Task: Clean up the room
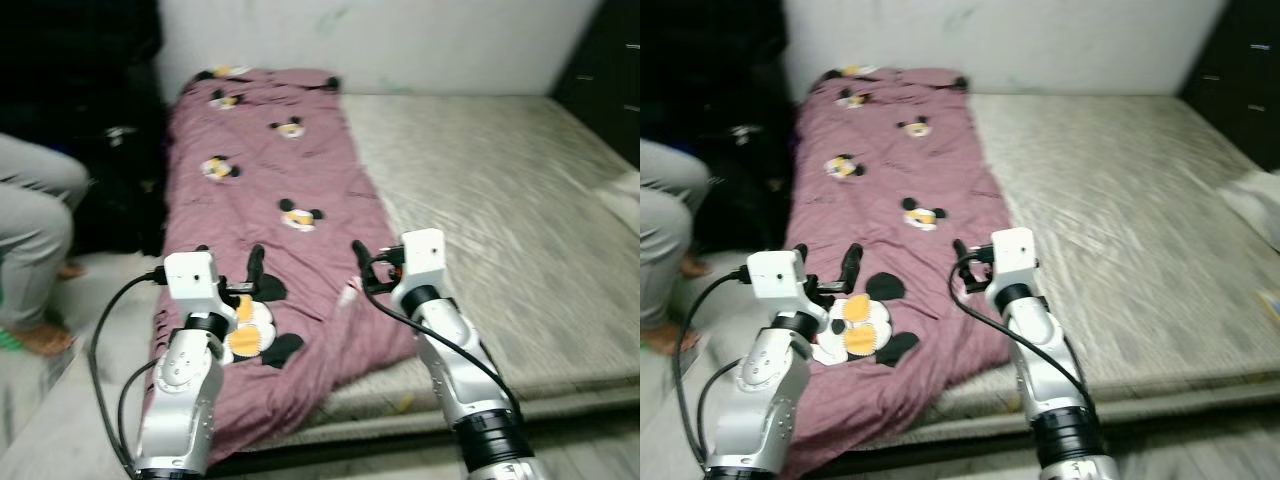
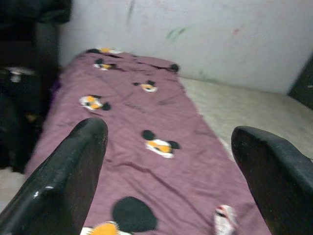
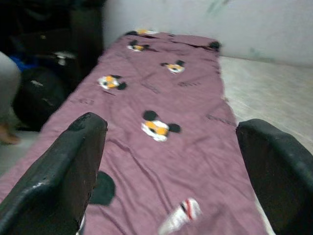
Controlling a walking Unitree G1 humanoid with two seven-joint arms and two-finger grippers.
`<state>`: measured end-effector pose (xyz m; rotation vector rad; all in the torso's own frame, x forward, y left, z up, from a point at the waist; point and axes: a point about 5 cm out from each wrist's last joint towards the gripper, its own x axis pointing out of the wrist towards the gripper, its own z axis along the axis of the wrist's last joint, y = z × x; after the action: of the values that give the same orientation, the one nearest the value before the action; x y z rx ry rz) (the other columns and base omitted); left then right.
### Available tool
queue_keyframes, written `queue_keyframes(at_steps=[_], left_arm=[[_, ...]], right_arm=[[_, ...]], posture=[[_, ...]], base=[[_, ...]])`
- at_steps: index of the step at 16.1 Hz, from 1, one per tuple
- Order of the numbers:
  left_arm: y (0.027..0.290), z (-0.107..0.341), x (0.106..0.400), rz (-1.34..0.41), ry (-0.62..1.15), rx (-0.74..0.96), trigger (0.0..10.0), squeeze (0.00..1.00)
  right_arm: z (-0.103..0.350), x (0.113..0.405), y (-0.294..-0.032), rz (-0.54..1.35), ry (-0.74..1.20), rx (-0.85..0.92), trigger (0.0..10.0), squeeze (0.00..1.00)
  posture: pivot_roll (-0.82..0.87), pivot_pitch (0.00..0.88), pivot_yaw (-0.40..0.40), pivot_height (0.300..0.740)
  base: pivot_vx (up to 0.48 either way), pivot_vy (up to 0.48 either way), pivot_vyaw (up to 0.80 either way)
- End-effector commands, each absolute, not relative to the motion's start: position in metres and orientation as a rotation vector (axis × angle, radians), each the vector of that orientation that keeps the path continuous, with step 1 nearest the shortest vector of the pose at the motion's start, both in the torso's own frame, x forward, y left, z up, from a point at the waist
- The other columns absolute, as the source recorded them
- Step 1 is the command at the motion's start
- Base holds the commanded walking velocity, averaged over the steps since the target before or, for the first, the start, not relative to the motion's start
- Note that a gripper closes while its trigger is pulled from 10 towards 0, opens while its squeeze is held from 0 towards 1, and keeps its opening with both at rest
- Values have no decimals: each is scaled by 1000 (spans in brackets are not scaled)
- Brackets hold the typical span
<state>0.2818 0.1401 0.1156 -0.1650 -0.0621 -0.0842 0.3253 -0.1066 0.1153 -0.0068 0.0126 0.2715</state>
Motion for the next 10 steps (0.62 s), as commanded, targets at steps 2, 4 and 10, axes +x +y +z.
queue_keyframes(at_steps=[2, 4, 10], left_arm=[[137, 117, 282, -88, -63, -169, 10000, 0], [137, 115, 283, -66, -50, -160, 10000, 0], [139, 114, 284, -50, -48, -161, 10000, 0]], right_arm=[[115, 326, -114, 252, 12, -20, 10000, 0], [115, 327, -116, 247, 12, -23, 10000, 0], [113, 328, -119, 233, 22, -23, 10000, 0]], posture=[[21, 0, -56, 740], [21, 0, -55, 740], [22, 0, -51, 740]], base=[[285, 0, 0], [0, 0, 0], [0, 0, -250]])
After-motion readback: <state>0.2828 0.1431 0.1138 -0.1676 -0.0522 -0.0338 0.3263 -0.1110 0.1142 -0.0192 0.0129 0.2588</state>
